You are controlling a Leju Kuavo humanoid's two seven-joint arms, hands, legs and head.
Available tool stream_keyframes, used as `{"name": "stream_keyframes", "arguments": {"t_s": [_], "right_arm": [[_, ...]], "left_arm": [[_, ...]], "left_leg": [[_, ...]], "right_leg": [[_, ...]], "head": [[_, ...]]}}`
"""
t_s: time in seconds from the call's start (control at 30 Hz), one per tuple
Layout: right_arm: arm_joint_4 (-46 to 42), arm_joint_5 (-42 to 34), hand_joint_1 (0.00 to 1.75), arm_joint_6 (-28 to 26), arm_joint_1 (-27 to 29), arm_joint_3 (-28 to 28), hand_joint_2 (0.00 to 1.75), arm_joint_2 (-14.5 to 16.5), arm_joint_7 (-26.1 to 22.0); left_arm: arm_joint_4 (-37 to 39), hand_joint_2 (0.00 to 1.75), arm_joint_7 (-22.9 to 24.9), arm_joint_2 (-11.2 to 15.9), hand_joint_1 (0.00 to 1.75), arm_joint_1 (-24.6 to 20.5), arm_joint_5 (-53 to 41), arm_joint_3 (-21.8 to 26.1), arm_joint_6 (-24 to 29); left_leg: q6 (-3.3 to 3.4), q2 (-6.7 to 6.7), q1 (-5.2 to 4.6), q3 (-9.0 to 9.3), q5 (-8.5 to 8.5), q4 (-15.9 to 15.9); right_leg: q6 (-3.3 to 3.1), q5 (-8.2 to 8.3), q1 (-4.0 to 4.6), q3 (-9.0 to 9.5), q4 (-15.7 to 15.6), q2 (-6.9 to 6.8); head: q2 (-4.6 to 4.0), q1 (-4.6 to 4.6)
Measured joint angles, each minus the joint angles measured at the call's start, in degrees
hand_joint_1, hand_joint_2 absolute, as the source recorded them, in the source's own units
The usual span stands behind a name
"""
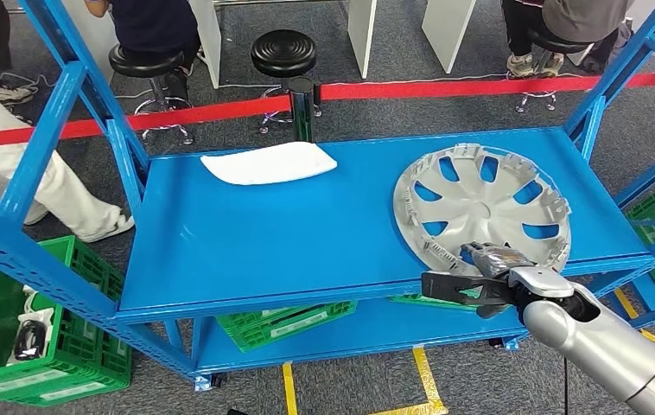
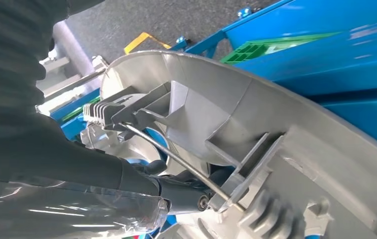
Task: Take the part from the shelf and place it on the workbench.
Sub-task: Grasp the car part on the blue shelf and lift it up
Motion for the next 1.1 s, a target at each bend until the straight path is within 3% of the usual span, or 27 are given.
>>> {"name": "stream_keyframes", "arguments": {"t_s": [0.67, 1.1], "right_arm": [[2.39, 1.91, 0.00, -0.07, 0.49, -2.01, 1.75, -0.25, 0.01], [1.77, 3.73, 0.00, -19.07, -1.70, -2.09, 1.75, 0.05, -4.76]], "left_arm": [[0.00, 0.00, 0.31, -0.23, 0.00, 0.00, 0.17, 0.00, 0.03], [0.01, 0.00, 0.24, -0.23, 0.00, 0.00, 1.28, 0.00, 0.63]], "left_leg": [[0.00, -0.23, 0.01, -0.03, 0.00, 0.00], [0.00, 0.04, 0.02, -0.07, 0.00, 0.00]], "right_leg": [[0.01, 0.01, 0.00, 0.03, -0.09, -0.01], [0.03, 0.02, 0.02, 0.04, -0.09, -0.01]], "head": [[0.00, 0.00], [0.00, 0.00]]}}
